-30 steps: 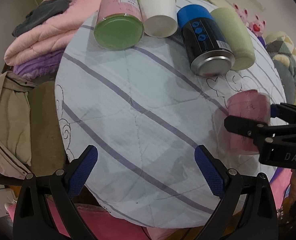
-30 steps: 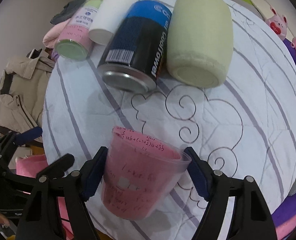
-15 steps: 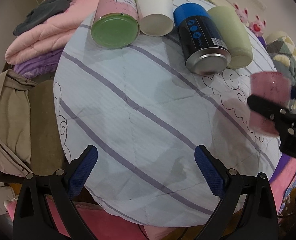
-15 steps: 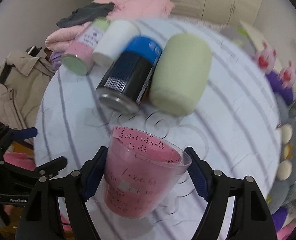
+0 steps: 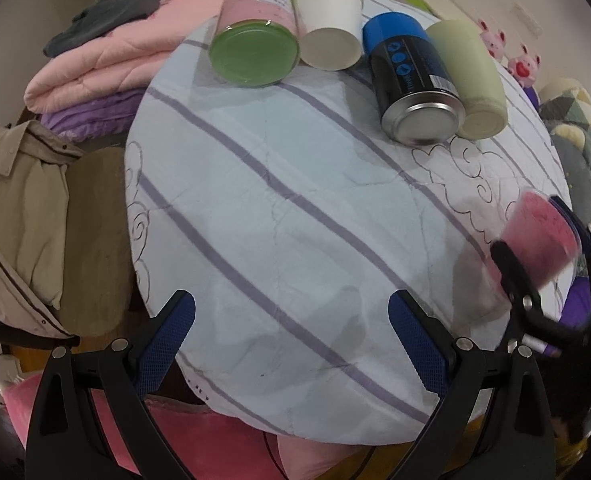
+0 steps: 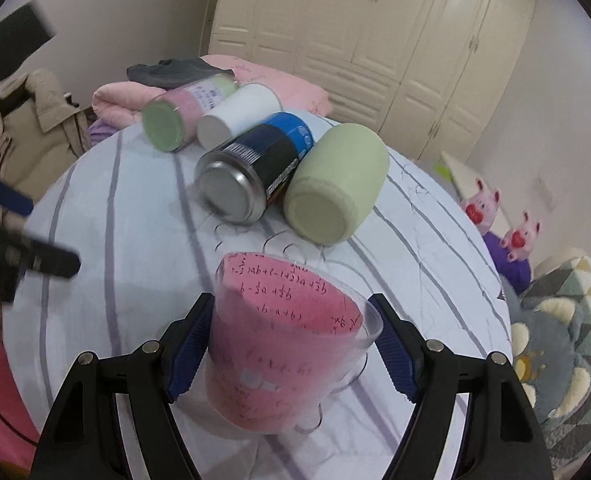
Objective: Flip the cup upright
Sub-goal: 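Lift the pink cup with the right gripper and set it down upright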
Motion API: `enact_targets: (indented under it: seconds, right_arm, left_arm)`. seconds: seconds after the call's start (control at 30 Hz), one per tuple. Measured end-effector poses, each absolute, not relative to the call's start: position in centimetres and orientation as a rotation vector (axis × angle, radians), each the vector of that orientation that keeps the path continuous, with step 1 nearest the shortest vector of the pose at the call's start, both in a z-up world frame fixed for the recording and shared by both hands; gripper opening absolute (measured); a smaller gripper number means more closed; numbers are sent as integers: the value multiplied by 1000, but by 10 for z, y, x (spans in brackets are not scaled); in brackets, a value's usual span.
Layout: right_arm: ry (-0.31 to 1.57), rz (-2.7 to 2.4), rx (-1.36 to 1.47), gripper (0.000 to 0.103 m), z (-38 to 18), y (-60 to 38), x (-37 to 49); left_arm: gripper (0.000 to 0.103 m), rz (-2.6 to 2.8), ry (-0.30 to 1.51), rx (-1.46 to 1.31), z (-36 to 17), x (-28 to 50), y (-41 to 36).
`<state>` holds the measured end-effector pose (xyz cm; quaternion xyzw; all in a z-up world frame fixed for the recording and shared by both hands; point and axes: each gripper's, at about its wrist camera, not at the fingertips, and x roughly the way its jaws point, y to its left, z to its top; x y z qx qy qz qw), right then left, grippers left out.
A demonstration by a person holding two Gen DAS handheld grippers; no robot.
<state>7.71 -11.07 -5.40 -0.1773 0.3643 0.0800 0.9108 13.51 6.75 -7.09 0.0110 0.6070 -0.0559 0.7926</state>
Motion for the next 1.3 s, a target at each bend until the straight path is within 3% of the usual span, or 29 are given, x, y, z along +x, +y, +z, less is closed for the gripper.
enact_targets:
  seconds: [0.37,1.3]
  right_arm:
    - [691,202,-396,77,-69,-102,42]
    - [672,241,-226,79,-26,-125,15]
  left_arm:
    - [99,-81,1303,15,-69,119,74]
    - [101,-101,1194,15,-34,75,42]
